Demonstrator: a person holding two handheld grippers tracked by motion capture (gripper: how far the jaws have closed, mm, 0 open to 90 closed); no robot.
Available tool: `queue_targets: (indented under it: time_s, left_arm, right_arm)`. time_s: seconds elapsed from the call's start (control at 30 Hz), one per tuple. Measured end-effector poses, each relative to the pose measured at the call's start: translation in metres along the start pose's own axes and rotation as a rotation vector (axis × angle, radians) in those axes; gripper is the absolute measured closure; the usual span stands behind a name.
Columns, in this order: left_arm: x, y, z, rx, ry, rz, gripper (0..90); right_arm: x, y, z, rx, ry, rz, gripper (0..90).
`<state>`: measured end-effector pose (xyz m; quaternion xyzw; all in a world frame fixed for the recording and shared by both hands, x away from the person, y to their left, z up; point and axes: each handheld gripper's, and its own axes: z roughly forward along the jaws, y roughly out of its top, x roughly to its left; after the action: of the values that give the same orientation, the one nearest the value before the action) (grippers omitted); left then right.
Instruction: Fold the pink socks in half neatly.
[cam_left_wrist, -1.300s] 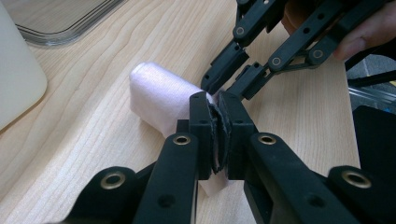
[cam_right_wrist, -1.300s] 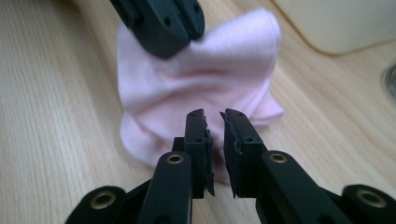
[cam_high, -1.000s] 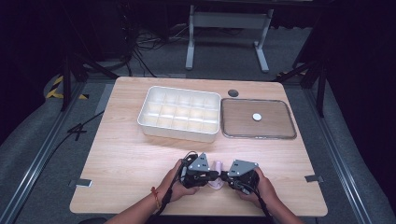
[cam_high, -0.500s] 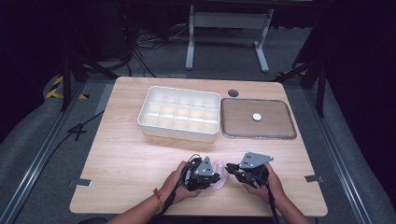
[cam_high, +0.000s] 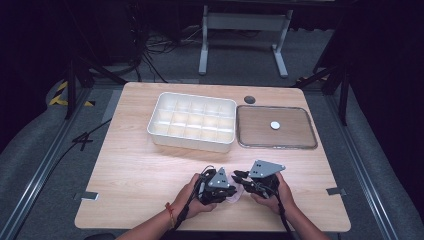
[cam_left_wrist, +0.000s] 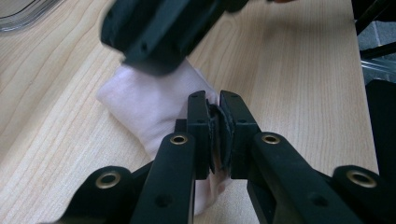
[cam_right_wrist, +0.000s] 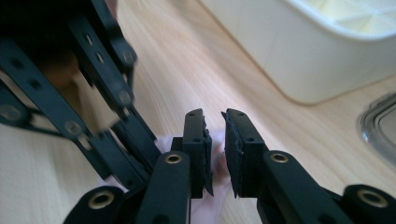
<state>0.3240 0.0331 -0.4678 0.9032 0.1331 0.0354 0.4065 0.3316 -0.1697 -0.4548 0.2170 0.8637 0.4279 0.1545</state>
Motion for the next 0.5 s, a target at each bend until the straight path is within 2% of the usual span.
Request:
queue_targets:
  time_s: [0.17, 0.3, 0.4, 0.43, 0.5]
  left_arm:
    - [-0.001, 0.000, -0.001, -0.004, -0.003, 0.001, 80.2]
    - [-0.002, 0.000, -0.004, -0.014, -0.025, 0.000, 76.5]
    - [-0.001, -0.001, -0.017, -0.032, -0.071, -0.018, 77.1]
    - [-0.001, -0.001, -0.017, -0.032, -0.071, -0.018, 77.8]
    - [0.001, -0.001, -0.031, -0.060, -0.085, -0.012, 79.6]
  right_arm:
    - [-0.003, -0.008, 0.007, 0.058, -0.004, 0.010, 81.0]
    - [-0.004, -0.010, 0.008, 0.062, 0.002, 0.017, 81.8]
    - [-0.005, -0.011, 0.008, 0.064, 0.007, 0.018, 82.3]
    - [-0.006, -0.011, 0.008, 0.065, 0.007, 0.021, 82.5]
    - [-0.006, -0.011, 0.007, 0.064, 0.008, 0.019, 82.7]
